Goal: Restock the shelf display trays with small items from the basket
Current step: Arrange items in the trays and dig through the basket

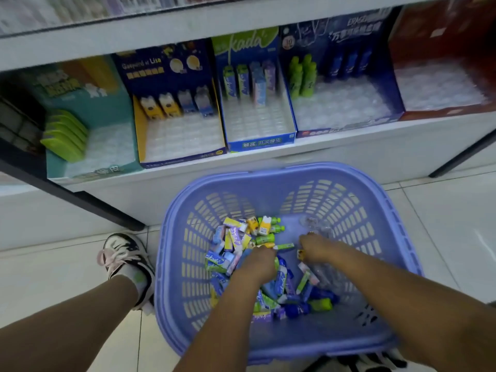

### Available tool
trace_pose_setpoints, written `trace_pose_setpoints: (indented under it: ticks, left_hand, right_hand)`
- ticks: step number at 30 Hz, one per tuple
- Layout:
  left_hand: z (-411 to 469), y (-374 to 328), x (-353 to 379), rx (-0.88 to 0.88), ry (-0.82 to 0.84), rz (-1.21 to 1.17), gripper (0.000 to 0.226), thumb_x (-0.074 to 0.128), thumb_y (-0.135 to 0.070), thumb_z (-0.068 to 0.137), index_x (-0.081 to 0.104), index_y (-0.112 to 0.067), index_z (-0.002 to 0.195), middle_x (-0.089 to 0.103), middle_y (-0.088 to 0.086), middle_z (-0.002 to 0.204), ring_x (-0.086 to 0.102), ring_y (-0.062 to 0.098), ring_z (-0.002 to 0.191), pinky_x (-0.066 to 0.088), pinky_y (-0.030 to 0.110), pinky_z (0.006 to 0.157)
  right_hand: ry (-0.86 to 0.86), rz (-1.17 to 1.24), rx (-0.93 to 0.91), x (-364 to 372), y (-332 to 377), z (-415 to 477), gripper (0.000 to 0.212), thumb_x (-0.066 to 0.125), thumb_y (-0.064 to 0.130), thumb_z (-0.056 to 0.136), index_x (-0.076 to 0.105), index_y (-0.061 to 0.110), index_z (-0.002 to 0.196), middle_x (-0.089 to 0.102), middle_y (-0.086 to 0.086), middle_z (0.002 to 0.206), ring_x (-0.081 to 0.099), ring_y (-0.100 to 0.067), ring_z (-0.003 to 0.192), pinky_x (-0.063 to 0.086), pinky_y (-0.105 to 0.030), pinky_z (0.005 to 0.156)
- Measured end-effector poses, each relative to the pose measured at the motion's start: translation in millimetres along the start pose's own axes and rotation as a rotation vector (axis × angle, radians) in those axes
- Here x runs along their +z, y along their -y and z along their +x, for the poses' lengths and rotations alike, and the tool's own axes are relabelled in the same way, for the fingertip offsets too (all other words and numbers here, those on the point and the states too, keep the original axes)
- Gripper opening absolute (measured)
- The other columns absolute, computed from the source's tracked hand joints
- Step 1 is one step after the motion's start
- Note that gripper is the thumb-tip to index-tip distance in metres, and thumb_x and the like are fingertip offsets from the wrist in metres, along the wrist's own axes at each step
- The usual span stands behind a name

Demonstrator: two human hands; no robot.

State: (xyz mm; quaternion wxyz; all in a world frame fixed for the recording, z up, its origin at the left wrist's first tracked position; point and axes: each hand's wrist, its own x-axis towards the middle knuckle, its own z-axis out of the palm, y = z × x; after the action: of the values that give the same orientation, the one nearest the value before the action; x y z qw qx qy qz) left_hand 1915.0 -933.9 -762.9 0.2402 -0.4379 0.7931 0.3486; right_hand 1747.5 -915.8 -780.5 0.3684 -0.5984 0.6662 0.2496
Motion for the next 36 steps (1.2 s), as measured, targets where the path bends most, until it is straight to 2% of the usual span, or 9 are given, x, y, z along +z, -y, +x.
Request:
trace_pose_setpoints:
  ticks: [7,12,14,17,19,24,26,31,36]
  left_hand:
    - [25,3,6,-0.026,-0.206,-0.104,0.032,0.051,-0.002,0.089,0.057,-0.006,0.121,0.057,0.018,0.122,0.055,0.034,0.108,0.049,0.043,0.087]
    - [57,-7,14,-0.003,-0.278,-0.018,0.042,0.051,-0.005,0.092,0.05,-0.012,0.133,0.05,0.013,0.136,0.047,0.031,0.123,0.042,0.04,0.099]
    - [66,-10,20,-0.019,-0.252,0.087,0.04,0.05,-0.004,0.09,0.052,-0.01,0.129,0.051,0.014,0.132,0.042,0.031,0.124,0.037,0.038,0.102]
    - [75,-11,29,-0.066,-0.278,0.2,0.034,0.049,-0.01,0.091,0.054,-0.013,0.124,0.055,0.011,0.128,0.038,0.031,0.126,0.031,0.035,0.104]
    - [79,-11,29,-0.11,-0.298,0.172,0.03,0.049,-0.015,0.093,0.057,-0.014,0.122,0.058,0.011,0.126,0.041,0.031,0.125,0.035,0.036,0.102]
    - [69,-18,-2,-0.156,-0.356,-0.45,0.013,0.053,-0.011,0.091,0.065,-0.012,0.096,0.064,0.016,0.099,0.059,0.028,0.094,0.044,0.032,0.078]
    - [59,-23,-27,-0.099,-0.387,-0.643,0.013,0.056,-0.011,0.09,0.057,-0.015,0.078,0.056,0.013,0.083,0.052,0.021,0.079,0.04,0.031,0.068]
    - [14,-33,-95,0.069,-0.383,-1.164,0.023,0.052,-0.01,0.095,0.057,-0.014,0.072,0.056,0.004,0.068,0.054,0.009,0.052,0.051,0.028,0.061]
    - [-41,-36,-143,0.213,-0.461,-1.349,0.023,0.05,-0.012,0.095,0.056,-0.013,0.073,0.055,-0.001,0.06,0.047,0.006,0.043,0.046,0.018,0.048]
  right_hand:
    - [-0.033,0.099,0.058,13,-9,13,0.019,0.056,0.016,0.089,0.061,0.007,0.105,0.062,-0.017,0.116,0.058,-0.03,0.094,0.047,-0.036,0.087]
    - [0.058,0.212,0.108,-24,-9,7,0.033,0.049,0.026,0.096,0.056,-0.002,0.112,0.057,-0.027,0.109,0.054,-0.032,0.086,0.044,-0.037,0.093]
    - [0.014,0.28,0.068,-43,-14,0,0.032,0.052,0.021,0.094,0.059,-0.003,0.114,0.065,-0.022,0.107,0.063,-0.033,0.092,0.05,-0.037,0.083]
    - [-0.001,0.445,0.013,-62,-26,-12,0.02,0.059,0.012,0.09,0.056,0.005,0.109,0.064,-0.011,0.092,0.065,-0.02,0.07,0.049,-0.028,0.058]
    - [0.018,0.597,0.0,-73,-32,-20,0.027,0.058,0.01,0.091,0.051,0.01,0.117,0.061,-0.007,0.088,0.061,-0.014,0.062,0.051,-0.027,0.058]
    - [-0.017,0.724,-0.094,-101,-33,-37,0.027,0.058,0.012,0.091,0.052,0.012,0.117,0.057,-0.008,0.097,0.061,-0.023,0.081,0.054,-0.03,0.073]
    - [0.006,0.792,-0.195,-114,-30,-49,0.018,0.058,0.009,0.091,0.054,0.011,0.109,0.055,-0.007,0.091,0.057,-0.021,0.08,0.051,-0.028,0.07]
    - [0.012,1.135,-0.479,-157,-15,-98,0.013,0.05,0.008,0.094,0.055,0.013,0.104,0.053,-0.005,0.082,0.058,-0.018,0.063,0.049,-0.021,0.06]
    - [-0.314,1.3,-0.657,-197,4,-139,0.022,0.062,0.015,0.074,0.058,0.012,0.095,0.058,-0.002,0.067,0.055,-0.011,0.052,0.042,-0.019,0.052]
